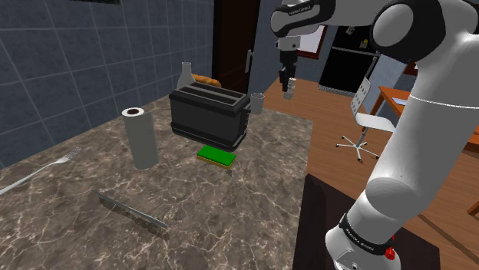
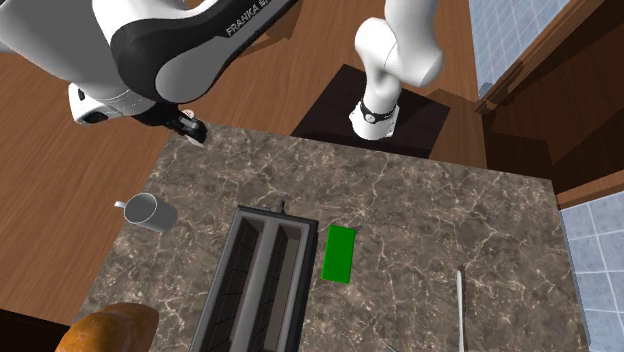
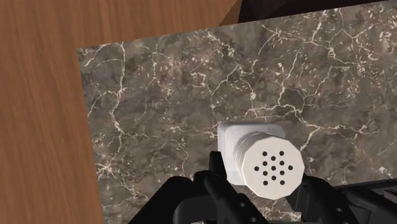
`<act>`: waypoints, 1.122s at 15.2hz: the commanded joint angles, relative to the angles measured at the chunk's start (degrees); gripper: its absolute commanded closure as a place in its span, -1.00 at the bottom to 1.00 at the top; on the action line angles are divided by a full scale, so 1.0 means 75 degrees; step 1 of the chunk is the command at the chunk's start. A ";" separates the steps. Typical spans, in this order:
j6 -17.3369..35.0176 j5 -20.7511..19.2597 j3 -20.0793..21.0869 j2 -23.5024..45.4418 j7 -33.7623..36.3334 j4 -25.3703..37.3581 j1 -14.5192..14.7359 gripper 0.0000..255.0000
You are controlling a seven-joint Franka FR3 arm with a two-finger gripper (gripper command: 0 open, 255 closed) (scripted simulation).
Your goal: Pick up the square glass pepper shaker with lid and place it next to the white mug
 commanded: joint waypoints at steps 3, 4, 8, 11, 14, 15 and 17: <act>-0.0385 0.0346 -0.0174 0.1285 -0.0652 0.1684 -0.0451 1.00; -0.0553 0.0463 -0.0205 0.1708 -0.0832 0.2279 -0.0620 1.00; -0.0137 0.0454 -0.0185 0.1690 -0.0784 0.1843 -0.0605 1.00; 0.0164 0.0455 -0.0178 0.1699 -0.0754 0.1548 -0.0594 1.00; 0.0458 0.0461 -0.0169 0.1726 -0.0727 0.1278 -0.0586 1.00; 0.0554 0.0463 -0.0166 0.1739 -0.0718 0.1193 -0.0584 1.00; 0.0745 0.0470 -0.0160 0.1769 -0.0702 0.1031 -0.0582 1.00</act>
